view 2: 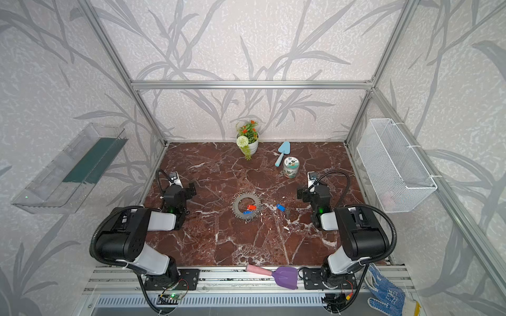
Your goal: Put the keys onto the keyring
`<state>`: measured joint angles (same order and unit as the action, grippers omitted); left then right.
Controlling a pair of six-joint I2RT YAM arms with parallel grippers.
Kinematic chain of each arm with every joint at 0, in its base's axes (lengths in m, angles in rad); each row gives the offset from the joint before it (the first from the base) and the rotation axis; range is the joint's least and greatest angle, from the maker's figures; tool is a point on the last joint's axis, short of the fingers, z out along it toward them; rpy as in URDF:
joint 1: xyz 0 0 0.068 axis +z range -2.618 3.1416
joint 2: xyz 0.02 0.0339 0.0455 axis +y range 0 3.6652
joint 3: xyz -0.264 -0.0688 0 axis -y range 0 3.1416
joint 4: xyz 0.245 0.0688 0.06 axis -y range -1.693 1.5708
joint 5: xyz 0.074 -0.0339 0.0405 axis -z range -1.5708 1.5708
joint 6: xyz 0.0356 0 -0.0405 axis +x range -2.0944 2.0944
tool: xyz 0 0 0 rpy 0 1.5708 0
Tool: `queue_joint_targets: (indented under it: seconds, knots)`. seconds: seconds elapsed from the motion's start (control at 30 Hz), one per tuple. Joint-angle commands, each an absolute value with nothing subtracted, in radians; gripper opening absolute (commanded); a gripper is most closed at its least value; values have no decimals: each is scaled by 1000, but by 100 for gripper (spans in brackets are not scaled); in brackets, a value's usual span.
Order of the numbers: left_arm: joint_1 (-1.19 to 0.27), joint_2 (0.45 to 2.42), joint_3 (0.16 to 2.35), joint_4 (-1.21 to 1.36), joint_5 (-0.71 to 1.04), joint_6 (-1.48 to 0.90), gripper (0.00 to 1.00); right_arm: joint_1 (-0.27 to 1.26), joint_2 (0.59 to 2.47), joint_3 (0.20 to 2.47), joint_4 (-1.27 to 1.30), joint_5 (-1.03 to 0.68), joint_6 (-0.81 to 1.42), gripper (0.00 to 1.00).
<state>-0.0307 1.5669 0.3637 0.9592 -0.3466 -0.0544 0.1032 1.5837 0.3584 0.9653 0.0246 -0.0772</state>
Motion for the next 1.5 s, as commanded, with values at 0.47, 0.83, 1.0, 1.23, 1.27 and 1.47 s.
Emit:
queue_joint_targets:
  seconds: [0.47, 0.83, 1.0, 1.23, 1.27, 1.47]
  knots:
    - [-32, 1575, 365, 985, -345, -49, 99, 104, 1586, 374, 980, -3, -92, 99]
    - [-21, 1572, 368, 972, -322, -56, 99, 104, 1588, 376, 979, -3, -92, 99]
    - [-21, 1572, 368, 971, -322, -58, 99, 104, 1588, 376, 979, -4, -92, 99]
    - [-21, 1572, 369, 972, -322, -58, 99, 104, 1587, 374, 980, -4, -91, 99]
    - [-21, 1571, 366, 976, -326, -59, 99, 104, 1588, 375, 980, -4, -91, 99]
    - [-15, 1569, 359, 982, -351, -80, 99, 104, 1587, 374, 980, -3, -91, 99]
